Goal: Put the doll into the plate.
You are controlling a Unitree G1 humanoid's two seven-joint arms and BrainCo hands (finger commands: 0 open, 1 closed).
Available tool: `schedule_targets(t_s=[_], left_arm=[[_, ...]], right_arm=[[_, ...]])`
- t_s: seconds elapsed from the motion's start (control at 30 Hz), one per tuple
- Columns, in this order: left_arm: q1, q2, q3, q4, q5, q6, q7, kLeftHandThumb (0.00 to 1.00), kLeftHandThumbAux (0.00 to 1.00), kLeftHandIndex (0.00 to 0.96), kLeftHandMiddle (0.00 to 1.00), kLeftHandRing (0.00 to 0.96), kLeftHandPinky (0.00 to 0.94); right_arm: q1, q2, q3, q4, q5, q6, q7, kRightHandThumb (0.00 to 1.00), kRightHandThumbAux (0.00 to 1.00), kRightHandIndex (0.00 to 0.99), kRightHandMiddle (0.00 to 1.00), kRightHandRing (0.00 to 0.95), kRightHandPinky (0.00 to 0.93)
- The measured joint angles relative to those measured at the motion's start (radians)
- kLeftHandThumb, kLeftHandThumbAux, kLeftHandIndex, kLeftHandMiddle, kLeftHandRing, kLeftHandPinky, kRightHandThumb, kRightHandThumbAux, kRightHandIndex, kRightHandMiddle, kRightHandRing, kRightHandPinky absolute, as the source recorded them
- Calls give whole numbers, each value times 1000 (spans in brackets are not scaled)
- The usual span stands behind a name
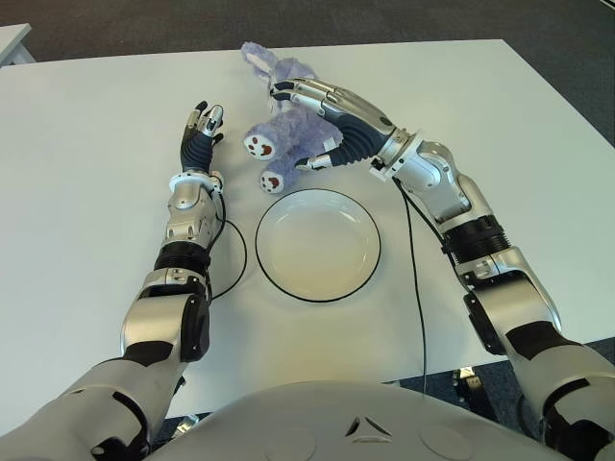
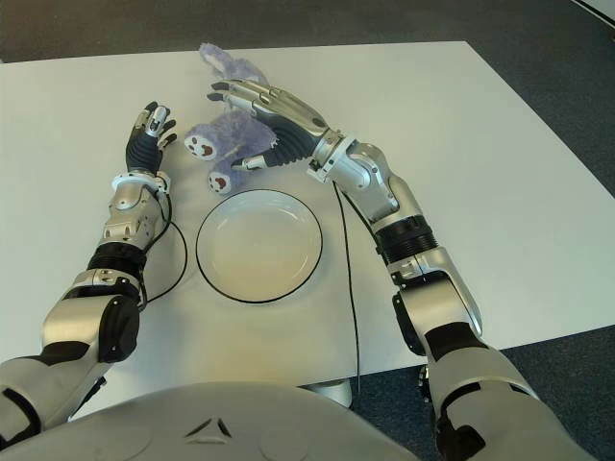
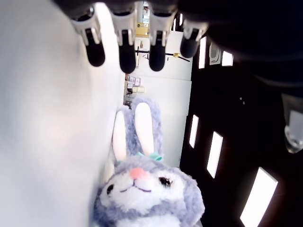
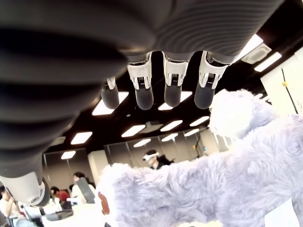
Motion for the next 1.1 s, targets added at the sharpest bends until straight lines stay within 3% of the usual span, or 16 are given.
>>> schedule_targets(t_s=[0.6, 0.77, 1.1], left_arm=[[0, -2, 0, -2, -1, 0, 0, 0, 435, 0, 129, 124, 95], [1, -2, 0, -2, -1, 0, 0, 0, 434, 0, 138, 123, 51], [0, -2, -1, -2, 0, 0, 0, 0, 434, 0, 176, 160, 55]], right_arm=[[6, 12, 2, 17, -6, 0, -3, 255, 539, 0, 0, 0, 67], [3, 23, 8, 53, -27, 0, -21, 252, 532, 0, 0, 0, 62], [-46, 46, 19, 167, -57, -2, -73, 243, 520, 0, 0, 0, 51]])
